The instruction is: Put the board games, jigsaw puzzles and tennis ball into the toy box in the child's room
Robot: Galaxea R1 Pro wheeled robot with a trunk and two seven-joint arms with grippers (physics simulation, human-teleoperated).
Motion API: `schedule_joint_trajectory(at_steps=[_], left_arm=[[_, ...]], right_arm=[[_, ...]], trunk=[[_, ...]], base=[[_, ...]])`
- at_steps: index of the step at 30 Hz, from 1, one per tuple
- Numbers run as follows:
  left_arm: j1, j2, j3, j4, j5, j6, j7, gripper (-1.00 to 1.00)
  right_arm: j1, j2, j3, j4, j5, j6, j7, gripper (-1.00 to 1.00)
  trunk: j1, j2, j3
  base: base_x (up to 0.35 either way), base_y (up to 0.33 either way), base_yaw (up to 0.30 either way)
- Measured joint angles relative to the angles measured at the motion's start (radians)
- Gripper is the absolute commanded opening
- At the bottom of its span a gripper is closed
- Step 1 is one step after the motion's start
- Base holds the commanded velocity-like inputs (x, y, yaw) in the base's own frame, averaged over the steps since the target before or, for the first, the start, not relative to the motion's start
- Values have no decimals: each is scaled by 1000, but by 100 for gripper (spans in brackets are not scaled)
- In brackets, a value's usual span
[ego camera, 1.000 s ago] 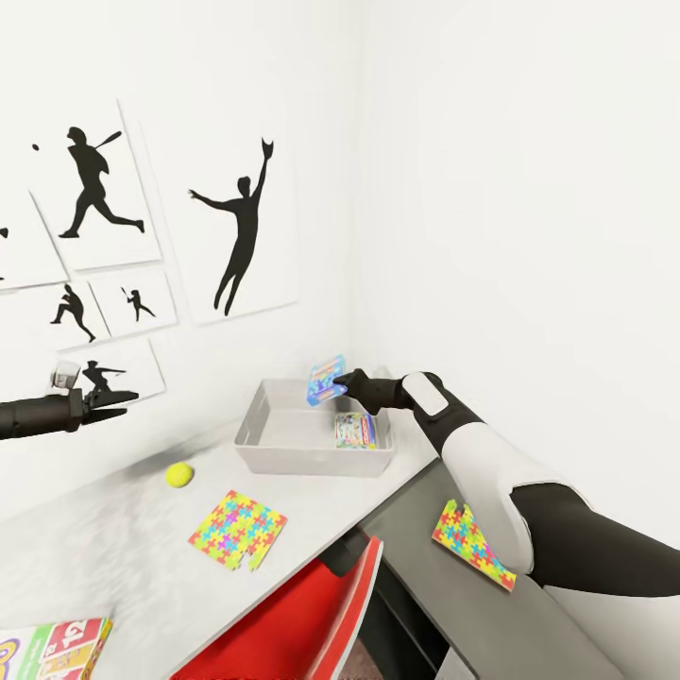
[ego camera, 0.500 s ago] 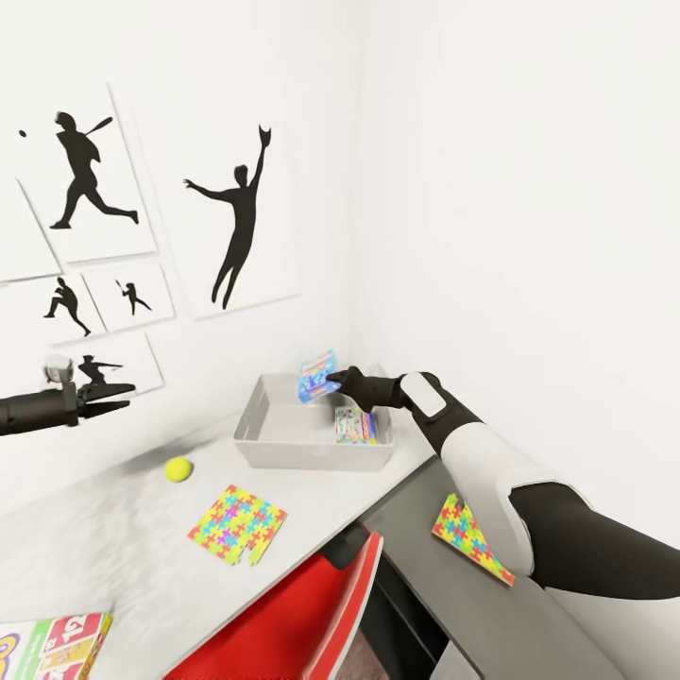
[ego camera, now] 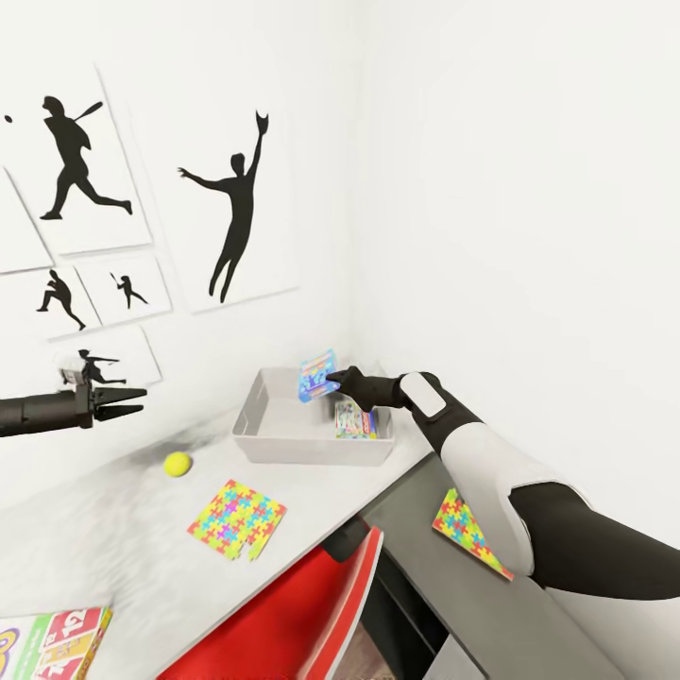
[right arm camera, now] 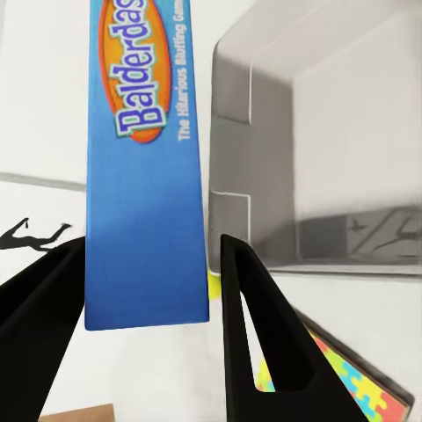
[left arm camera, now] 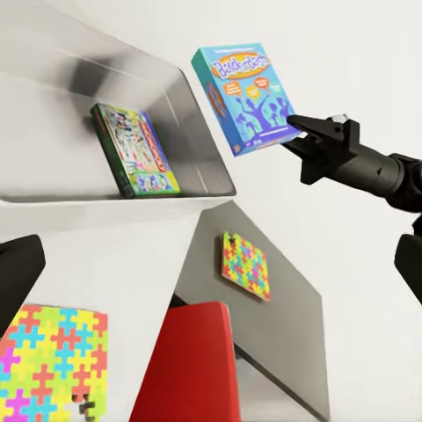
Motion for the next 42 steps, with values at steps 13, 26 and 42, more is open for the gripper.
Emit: schedule_joint_trajectory(at_steps=[13,26,42], left_arm=[[0,0,-8,0,-1,0,0,100],[0,0,-34,0,-1,0,0,100],[0,-3,-27,0,2,-1,0,100]], right_arm=[[0,0,24,0,-1,-8,-1,-100],[0,0,26,-2,-1,-11,-2,-100],[0,0,26,-6,-1,-11,-2,-100]], trunk=[[0,0,-21],[0,0,-42],[0,0,-68]], base=[[0,0,0],[0,0,0],[0,0,0]])
